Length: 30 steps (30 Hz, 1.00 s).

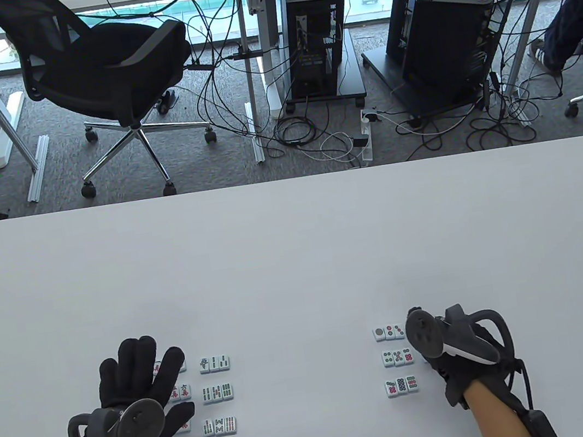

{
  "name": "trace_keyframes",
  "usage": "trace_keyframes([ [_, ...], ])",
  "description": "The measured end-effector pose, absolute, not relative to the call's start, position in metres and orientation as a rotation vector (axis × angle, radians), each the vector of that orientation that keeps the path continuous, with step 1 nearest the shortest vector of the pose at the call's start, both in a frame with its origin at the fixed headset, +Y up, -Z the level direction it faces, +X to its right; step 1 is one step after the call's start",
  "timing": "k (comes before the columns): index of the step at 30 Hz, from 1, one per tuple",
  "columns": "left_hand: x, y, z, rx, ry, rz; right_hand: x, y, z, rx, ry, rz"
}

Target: Mahjong suit sorting

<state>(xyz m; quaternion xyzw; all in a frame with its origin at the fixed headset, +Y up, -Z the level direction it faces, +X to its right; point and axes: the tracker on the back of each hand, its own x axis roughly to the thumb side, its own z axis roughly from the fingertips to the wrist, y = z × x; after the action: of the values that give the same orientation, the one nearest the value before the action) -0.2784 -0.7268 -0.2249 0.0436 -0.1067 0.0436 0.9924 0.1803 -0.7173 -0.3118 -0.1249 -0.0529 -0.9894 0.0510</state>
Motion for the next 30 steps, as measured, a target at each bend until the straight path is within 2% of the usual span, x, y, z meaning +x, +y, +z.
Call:
trace_keyframes([
  [9, -0.277, -0.724, -0.223, 0.105, -0.236, 0.104, 0.123, -0.747, -0.343, -0.405, -0.287, -2.809],
  [15, -0.275, -0.726, -0.223, 0.097, -0.246, 0.097, 0.110, -0.759, -0.351, -0.400, -0.354, -2.711],
  [17, -0.275, -0.726, -0.223, 0.099, -0.247, 0.098, 0.108, -0.759, -0.353, -0.402, -0.332, -2.715],
  [20, -0.275, -0.725, -0.223, 0.104, -0.250, 0.103, 0.103, -0.757, -0.357, -0.372, -0.404, -2.734],
  [25, -0.275, -0.726, -0.223, 0.108, -0.254, 0.106, 0.061, -0.745, -0.355, -0.512, -0.274, -2.906],
  [30, -0.274, -0.728, -0.223, 0.095, -0.255, 0.101, -0.004, -0.742, -0.353, -0.712, -0.176, -2.944],
])
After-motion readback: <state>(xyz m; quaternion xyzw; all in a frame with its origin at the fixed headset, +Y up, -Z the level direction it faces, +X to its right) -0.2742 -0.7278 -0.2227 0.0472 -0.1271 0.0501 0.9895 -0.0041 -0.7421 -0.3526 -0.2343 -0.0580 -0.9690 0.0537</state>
